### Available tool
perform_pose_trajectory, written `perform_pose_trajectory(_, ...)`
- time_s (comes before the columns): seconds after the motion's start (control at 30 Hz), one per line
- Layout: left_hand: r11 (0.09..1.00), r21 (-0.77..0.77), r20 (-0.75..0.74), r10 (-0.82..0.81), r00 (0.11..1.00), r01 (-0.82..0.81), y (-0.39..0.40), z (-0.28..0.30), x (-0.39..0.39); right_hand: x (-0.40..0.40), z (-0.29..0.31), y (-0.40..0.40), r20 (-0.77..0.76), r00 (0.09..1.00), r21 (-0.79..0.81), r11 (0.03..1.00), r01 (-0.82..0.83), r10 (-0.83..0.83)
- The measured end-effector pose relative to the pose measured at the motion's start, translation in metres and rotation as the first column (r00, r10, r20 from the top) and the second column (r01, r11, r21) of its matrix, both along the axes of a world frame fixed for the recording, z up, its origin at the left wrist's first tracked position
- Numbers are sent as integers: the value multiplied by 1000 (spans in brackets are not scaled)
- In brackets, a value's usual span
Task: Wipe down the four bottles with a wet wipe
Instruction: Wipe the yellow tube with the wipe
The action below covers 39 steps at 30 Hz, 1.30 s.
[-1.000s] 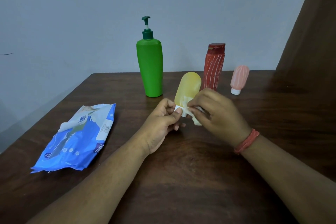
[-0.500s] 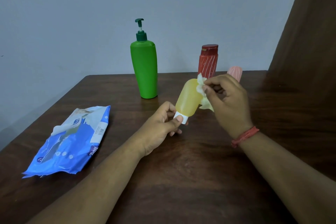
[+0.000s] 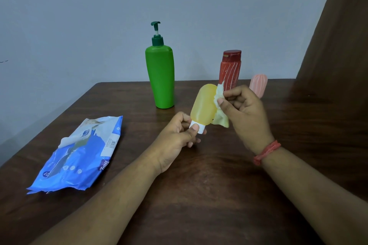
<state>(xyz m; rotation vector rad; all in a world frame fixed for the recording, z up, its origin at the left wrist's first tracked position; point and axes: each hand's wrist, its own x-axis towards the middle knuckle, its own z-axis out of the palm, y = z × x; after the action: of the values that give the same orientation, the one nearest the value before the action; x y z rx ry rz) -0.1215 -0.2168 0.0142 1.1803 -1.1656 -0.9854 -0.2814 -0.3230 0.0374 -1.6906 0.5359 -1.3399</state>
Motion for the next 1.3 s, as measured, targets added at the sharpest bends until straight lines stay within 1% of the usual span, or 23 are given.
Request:
perform_pose_trajectory(0.1,1000,-16,-92,-1,996,-1,0,1,-2,4,-5,5,-64,998,-24,999,-31,29)
perform_pose_trajectory(0.23,999,-25,-166,37,985,-42,-2,1,0,9,-8,7,-99,993,-18,997,-69,66)
perform_pose_trajectory(0.3,997,-27,-181,61,982,-67,-3,1,0,8,-10,6,-148,985,-19,996,-91,88)
perform_pose_trajectory(0.4,996,-28,-184,82,980,-89,-5,1,-1,7,-10,8,-233,970,-64,994,-94,76)
perform_pose_trajectory(0.47,996,-21,-168,78,983,-83,-5,1,0,6,-8,9,-234,970,-79,994,-79,59)
perform_pose_trajectory(0.53,998,-22,-97,61,993,-63,-4,1,2,7,-5,7,-181,983,-75,996,-46,32)
perform_pose_trajectory(0.63,999,-32,113,33,993,-30,-3,-1,4,3,4,1,-18,999,-23,999,42,-43)
perform_pose_trajectory(0.7,999,-20,242,41,969,-38,-3,-1,3,-4,10,-3,40,996,-5,996,85,-85)
perform_pose_trajectory(0.77,998,-12,351,56,935,-55,-3,-1,2,-11,13,-8,-18,995,-47,994,98,-99)
perform_pose_trajectory(0.87,995,-16,480,96,872,-100,-3,-1,3,-18,13,-16,-173,980,-183,981,66,-98)
perform_pose_trajectory(0.93,990,-28,574,131,808,-141,-1,1,5,-19,14,-19,-253,956,-319,945,65,-151)
perform_pose_trajectory(1.0,983,-54,637,167,752,-173,0,3,5,-20,13,-19,-280,934,-451,889,75,-220)
perform_pose_trajectory(1.1,974,-91,713,210,669,-208,0,5,7,-21,13,-20,-309,888,-645,761,68,-341)
perform_pose_trajectory(1.2,961,-154,786,260,561,-229,1,6,7,-21,14,-20,-404,789,-794,605,-53,-462)
perform_pose_trajectory(1.27,949,-215,815,304,493,-231,2,8,5,-19,14,-16,-444,742,-835,533,-139,-502)
perform_pose_trajectory(1.3,941,-251,820,332,466,-229,3,9,3,-17,14,-13,-453,734,-844,509,-169,-507)
